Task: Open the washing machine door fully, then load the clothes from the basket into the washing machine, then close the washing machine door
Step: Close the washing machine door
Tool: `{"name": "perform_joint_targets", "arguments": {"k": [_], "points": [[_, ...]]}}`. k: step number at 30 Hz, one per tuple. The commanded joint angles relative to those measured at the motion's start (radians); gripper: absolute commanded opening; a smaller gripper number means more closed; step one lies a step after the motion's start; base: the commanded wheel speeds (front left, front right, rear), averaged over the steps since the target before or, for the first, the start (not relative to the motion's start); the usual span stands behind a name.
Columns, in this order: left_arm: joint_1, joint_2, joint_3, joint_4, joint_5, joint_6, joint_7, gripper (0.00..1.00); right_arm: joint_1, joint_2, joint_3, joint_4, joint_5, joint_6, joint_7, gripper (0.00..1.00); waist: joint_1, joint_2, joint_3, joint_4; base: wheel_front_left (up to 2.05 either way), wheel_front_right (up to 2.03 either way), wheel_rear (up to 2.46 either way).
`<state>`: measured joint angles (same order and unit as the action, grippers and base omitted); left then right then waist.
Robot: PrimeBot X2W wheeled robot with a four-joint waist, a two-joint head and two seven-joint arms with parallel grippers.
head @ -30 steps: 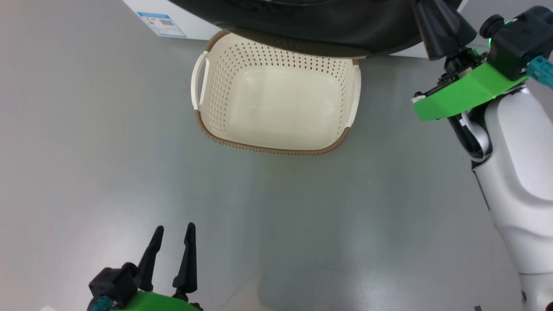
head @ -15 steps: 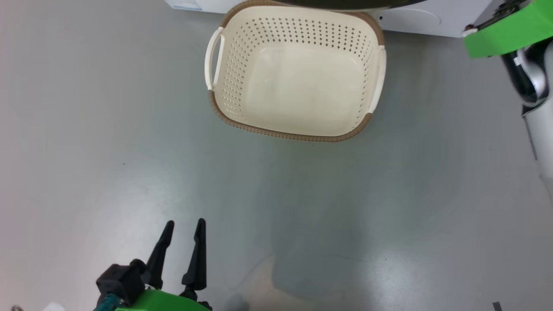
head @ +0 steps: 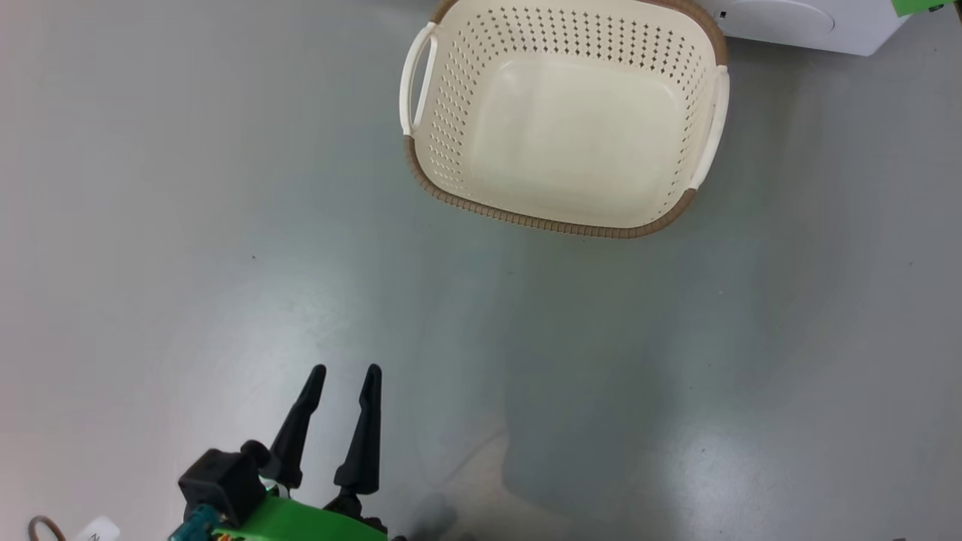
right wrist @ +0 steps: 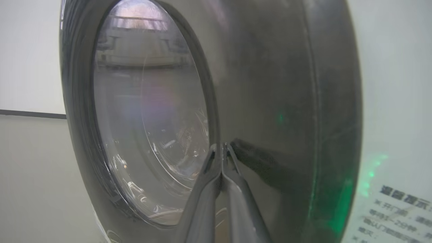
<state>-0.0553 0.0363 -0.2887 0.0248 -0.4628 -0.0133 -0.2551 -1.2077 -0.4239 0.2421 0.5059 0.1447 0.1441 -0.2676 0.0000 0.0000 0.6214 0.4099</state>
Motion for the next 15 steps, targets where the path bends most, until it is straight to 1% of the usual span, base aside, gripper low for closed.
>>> {"name": "perform_joint_targets", "arguments": {"k": [1,7,12,13,14,15], "points": [[-0.009,0.014,0.03,-0.025,0.002,0.001,-0.007,1.0,-0.02,-0.007,-0.029,0.01,-0.013,-0.013,0.006,0.0,0.0,0.0,-0.005,-0.001,0.0,0.0,0.0],[-0.015,0.014,0.041,-0.026,-0.005,-0.001,-0.007,1.0,0.019,0.015,-0.044,-0.003,0.004,-0.013,0.006,0.0,0.0,0.0,-0.032,-0.027,0.0,0.0,0.0],[-0.03,0.014,0.068,-0.012,-0.002,-0.007,-0.007,1.0,0.162,0.057,-0.047,-0.087,0.043,-0.013,0.006,0.0,0.0,0.0,-0.091,-0.08,0.0,0.0,0.0],[-0.033,0.014,0.075,-0.011,-0.004,-0.009,-0.007,1.0,0.199,0.069,-0.049,-0.109,0.053,-0.013,0.006,0.16,0.0,0.0,-0.106,-0.094,0.0,0.0,0.0],[-0.034,0.014,0.082,-0.009,-0.003,-0.01,-0.007,1.0,0.24,0.077,-0.044,-0.131,0.056,-0.013,0.006,0.39,0.0,0.0,-0.124,-0.109,0.0,0.0,0.0],[-0.036,0.014,0.088,-0.004,0.003,-0.013,-0.007,1.0,0.28,0.086,-0.041,-0.149,0.059,-0.013,0.006,0.47,0.0,0.0,-0.141,-0.125,0.0,0.0,0.0]]}}
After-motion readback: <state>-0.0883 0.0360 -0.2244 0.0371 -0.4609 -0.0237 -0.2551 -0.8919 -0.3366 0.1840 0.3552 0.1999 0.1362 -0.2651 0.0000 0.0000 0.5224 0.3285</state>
